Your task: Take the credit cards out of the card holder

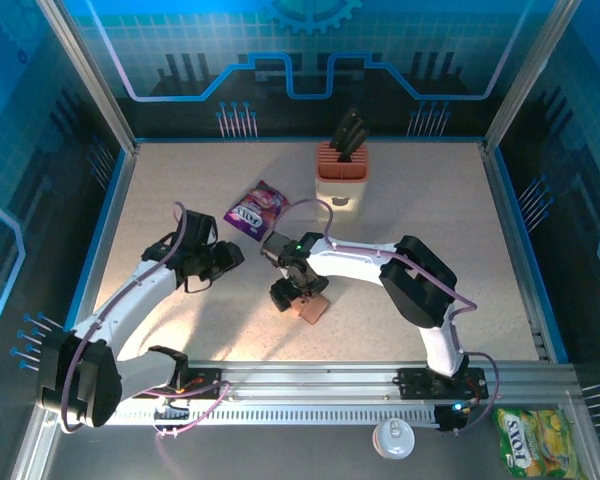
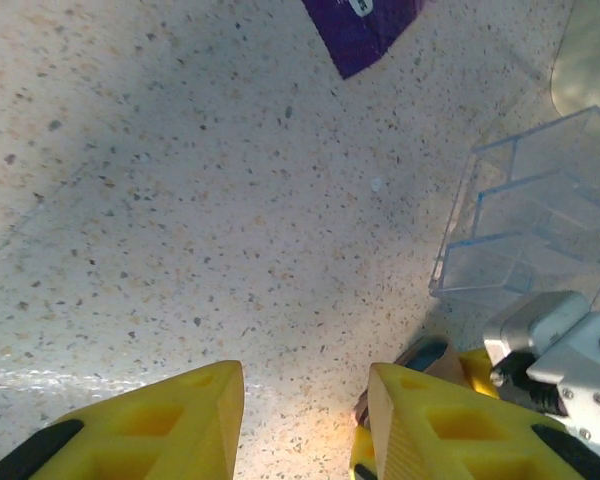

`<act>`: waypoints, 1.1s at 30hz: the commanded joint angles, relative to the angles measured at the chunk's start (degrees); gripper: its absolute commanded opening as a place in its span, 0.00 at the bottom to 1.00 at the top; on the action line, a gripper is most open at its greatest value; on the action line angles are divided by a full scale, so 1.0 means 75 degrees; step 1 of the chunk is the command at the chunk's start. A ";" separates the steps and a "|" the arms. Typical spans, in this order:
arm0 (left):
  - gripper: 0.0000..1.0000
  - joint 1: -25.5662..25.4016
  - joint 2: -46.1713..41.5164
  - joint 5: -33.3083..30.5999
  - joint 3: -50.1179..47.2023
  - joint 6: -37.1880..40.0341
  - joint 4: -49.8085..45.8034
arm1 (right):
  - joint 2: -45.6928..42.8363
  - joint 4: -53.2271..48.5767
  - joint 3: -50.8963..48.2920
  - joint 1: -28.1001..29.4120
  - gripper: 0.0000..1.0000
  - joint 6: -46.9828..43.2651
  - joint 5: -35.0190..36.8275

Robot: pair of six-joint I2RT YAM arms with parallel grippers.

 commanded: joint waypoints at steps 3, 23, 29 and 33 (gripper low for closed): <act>0.39 0.0379 -0.0319 0.0296 -0.0129 0.0304 -0.0350 | 0.0315 -0.0129 0.0454 0.0274 0.88 -0.0206 -0.0291; 0.42 0.2000 -0.0961 0.0940 -0.0188 0.1042 -0.1088 | 0.1085 -0.0506 0.1678 0.0648 0.90 -0.0462 -0.0411; 0.42 0.2308 -0.1074 0.0997 -0.0121 0.1211 -0.1250 | 0.1097 -0.0524 0.1844 0.0918 0.90 -0.0469 -0.0621; 0.43 0.2424 -0.1108 0.1050 -0.0087 0.1262 -0.1315 | 0.1065 -0.0592 0.1893 0.1150 0.89 -0.0442 -0.0784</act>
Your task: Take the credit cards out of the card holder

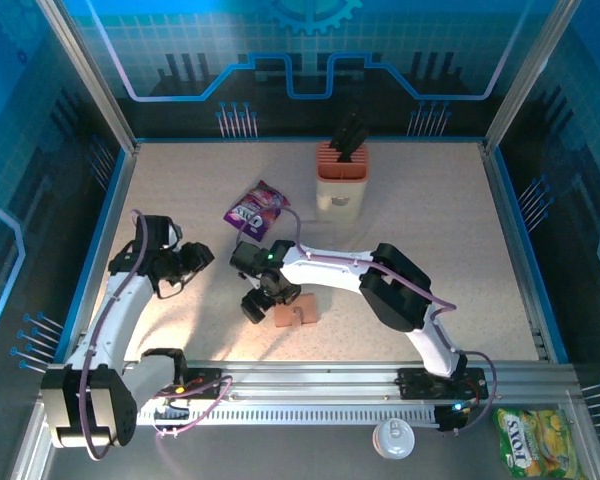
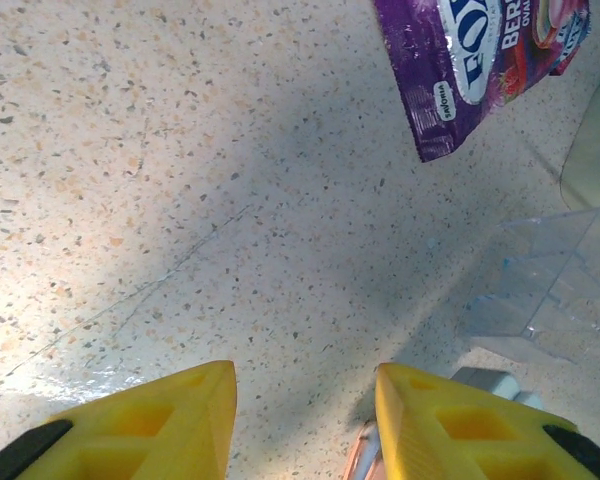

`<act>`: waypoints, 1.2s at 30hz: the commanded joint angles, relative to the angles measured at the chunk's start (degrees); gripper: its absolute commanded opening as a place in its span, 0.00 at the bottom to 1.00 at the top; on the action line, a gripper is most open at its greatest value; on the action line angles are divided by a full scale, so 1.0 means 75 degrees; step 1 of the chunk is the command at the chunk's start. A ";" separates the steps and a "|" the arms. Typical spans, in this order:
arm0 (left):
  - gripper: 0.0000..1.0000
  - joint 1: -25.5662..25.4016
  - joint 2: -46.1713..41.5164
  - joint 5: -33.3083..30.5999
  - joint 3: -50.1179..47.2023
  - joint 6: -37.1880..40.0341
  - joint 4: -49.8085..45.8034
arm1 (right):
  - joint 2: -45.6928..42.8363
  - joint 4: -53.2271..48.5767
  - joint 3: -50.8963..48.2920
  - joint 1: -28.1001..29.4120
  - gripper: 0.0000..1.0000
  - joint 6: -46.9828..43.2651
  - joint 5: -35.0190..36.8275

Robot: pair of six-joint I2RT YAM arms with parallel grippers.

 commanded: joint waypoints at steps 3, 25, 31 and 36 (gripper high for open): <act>0.43 0.0128 -0.0153 0.0304 0.0084 0.0241 -0.0292 | 0.0021 -0.0229 0.0050 0.0406 0.89 0.0086 -0.0483; 0.43 0.0122 -0.0165 0.0549 -0.0196 0.0054 -0.0026 | -0.1732 -0.0839 -0.2115 0.0949 0.90 0.1066 -0.0132; 0.44 0.0110 -0.0036 0.0638 -0.0268 -0.0007 0.0144 | -0.2473 -0.0898 -0.2447 0.0937 0.91 0.1608 0.0090; 0.44 0.0104 0.0057 0.0720 -0.0327 -0.0029 0.0311 | -0.3163 -0.0774 -0.2948 0.0770 0.94 0.3297 0.0592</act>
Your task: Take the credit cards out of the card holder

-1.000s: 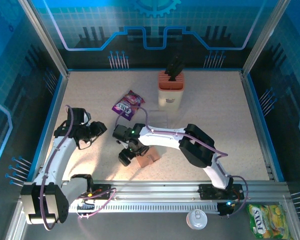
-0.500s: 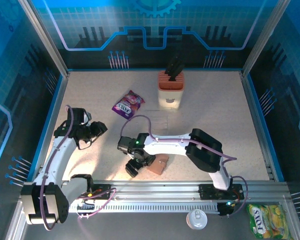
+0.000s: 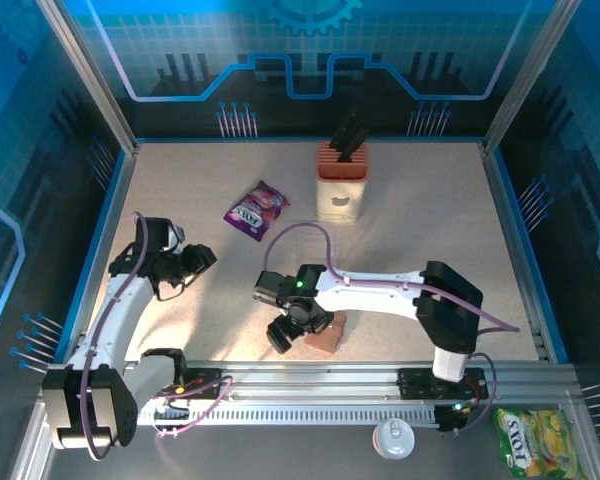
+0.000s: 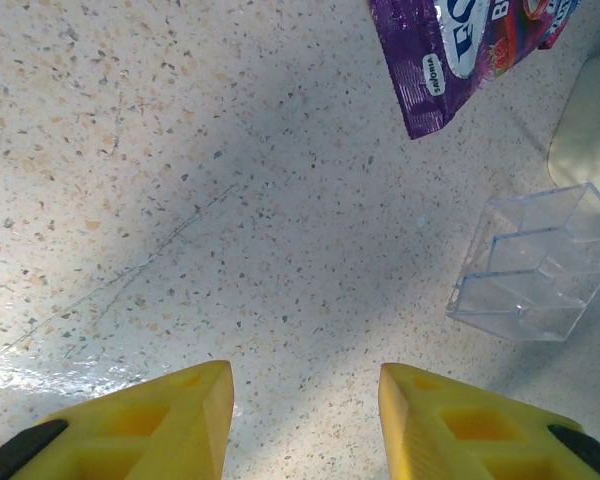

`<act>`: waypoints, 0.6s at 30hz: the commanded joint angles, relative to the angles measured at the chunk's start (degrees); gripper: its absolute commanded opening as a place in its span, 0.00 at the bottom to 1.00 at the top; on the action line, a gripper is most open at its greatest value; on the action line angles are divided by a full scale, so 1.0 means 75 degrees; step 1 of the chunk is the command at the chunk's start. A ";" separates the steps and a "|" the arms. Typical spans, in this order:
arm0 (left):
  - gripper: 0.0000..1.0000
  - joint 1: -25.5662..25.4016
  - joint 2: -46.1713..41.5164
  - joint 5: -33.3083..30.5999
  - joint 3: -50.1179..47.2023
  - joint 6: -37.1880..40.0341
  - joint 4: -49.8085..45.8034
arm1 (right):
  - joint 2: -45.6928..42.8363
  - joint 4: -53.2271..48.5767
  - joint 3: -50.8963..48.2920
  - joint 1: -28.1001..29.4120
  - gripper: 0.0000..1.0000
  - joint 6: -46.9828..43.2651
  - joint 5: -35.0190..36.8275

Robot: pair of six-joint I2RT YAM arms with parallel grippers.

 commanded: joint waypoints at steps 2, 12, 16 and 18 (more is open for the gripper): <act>0.44 0.0056 0.0093 0.0315 -0.0200 -0.0160 0.0244 | -0.0608 0.0007 -0.0560 -0.0172 0.95 0.2176 0.0560; 0.45 0.0031 0.0156 0.0482 -0.0209 0.0021 0.0230 | -0.0551 -0.1127 -0.0684 -0.0431 0.98 0.5686 0.1292; 0.47 0.0031 0.0195 0.0571 0.0109 0.0248 -0.0102 | -0.0809 0.0048 -0.1402 -0.0448 1.00 0.6177 0.0922; 0.49 0.0037 0.0231 0.0613 0.0457 0.0478 -0.0417 | -0.0886 0.0422 -0.1709 -0.0493 1.00 0.6314 0.0843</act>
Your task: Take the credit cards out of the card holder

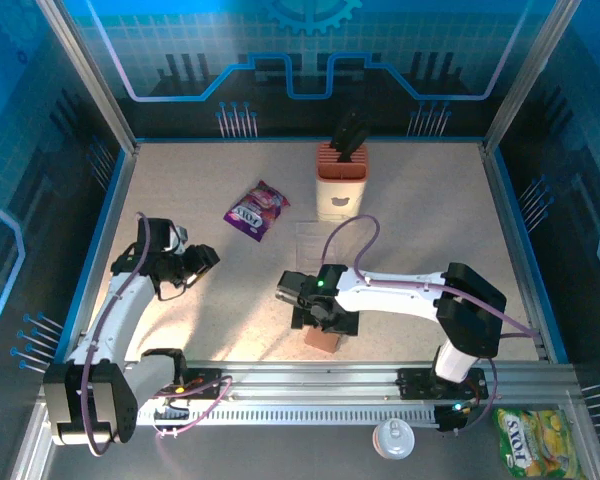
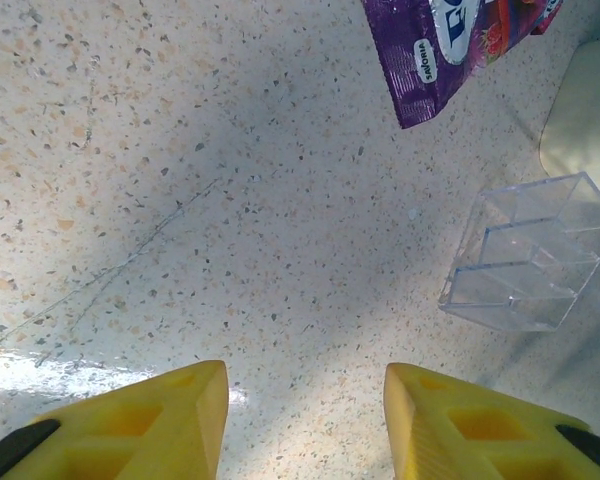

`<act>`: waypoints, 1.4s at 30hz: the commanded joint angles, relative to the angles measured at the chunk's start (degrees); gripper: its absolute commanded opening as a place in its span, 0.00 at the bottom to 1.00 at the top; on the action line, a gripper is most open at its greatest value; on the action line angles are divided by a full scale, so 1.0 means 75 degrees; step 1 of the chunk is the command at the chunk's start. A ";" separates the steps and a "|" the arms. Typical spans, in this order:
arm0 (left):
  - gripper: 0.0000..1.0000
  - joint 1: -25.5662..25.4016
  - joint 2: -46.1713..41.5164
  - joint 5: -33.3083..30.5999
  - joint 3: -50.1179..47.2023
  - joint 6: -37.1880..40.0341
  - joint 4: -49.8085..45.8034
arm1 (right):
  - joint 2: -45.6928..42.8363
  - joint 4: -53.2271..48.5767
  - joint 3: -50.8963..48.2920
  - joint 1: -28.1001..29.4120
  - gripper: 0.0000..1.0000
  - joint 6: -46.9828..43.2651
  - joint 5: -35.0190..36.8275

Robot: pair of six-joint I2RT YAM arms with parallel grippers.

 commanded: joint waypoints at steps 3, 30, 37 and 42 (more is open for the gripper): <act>0.50 0.0034 0.0182 0.0275 0.1035 0.0939 -0.0923 | -0.0131 0.0703 -0.0615 -0.0208 1.00 0.1042 -0.0256; 0.51 0.0058 0.0590 -0.0658 0.1507 0.2256 -0.1137 | 0.0296 0.1747 -0.0728 -0.0732 0.88 0.0214 -0.0315; 0.51 0.0069 0.0604 -0.0674 0.1507 0.2256 -0.1137 | 0.0608 0.1840 -0.0667 -0.0723 0.86 0.0017 -0.0586; 0.51 0.0069 0.0608 -0.0696 0.1504 0.2255 -0.1138 | 0.0495 0.1729 -0.0585 -0.0720 0.81 -0.0102 -0.0414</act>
